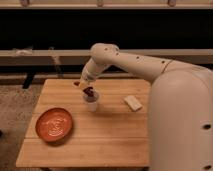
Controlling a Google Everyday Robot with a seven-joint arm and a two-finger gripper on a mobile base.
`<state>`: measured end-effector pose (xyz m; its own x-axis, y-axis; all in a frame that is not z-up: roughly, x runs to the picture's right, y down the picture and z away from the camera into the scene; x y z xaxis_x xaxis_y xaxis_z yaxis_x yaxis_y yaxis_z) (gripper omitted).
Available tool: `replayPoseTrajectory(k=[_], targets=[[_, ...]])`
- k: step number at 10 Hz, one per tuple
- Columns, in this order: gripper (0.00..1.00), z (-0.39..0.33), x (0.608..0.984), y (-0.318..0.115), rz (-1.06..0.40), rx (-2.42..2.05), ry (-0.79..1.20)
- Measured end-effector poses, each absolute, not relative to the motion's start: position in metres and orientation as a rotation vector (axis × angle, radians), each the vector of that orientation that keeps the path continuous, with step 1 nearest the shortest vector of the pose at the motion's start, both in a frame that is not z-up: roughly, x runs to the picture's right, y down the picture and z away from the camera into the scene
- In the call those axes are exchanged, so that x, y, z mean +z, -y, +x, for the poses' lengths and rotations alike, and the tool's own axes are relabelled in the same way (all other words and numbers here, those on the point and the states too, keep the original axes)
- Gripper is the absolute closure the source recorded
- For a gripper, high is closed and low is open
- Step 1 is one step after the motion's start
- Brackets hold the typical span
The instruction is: Place the pepper in the ceramic cup
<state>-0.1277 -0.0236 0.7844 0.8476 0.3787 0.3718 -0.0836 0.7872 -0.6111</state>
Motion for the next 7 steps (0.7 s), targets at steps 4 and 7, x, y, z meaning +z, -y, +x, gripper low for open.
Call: replayPoseTrajectory(k=[4, 7], targets=[[0.2, -0.096, 0.792, 0.019, -0.643, 0.302, 0.499], [0.2, -0.069, 0.777, 0.035, -0.631, 0.314, 0.513]])
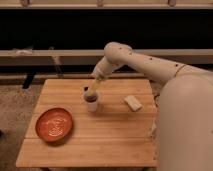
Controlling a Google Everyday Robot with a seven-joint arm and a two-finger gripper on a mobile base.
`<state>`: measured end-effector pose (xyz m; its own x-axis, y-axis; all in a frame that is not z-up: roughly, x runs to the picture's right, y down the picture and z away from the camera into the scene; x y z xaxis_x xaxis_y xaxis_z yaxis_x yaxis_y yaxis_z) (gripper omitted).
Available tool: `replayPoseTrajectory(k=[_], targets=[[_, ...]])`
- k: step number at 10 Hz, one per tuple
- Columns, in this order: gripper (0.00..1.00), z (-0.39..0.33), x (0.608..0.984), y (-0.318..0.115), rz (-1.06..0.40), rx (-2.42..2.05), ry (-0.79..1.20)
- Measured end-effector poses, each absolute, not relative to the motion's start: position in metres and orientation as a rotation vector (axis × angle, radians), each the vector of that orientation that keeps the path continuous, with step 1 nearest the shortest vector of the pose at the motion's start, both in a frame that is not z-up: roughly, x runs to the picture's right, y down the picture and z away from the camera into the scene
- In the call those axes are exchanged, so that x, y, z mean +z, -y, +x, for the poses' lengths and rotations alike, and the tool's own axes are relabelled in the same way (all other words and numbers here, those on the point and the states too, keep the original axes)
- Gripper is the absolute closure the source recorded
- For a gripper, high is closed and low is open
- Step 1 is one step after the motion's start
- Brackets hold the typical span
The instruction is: Place the pepper in the ceramic cup
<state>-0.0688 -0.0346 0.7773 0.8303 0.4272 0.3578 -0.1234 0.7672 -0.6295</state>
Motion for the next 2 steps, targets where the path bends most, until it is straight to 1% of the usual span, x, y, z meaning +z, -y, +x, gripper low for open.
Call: replayPoseTrajectory(k=[2], targets=[[0.2, -0.069, 0.7761, 0.0352, -0.632, 0.31, 0.514]])
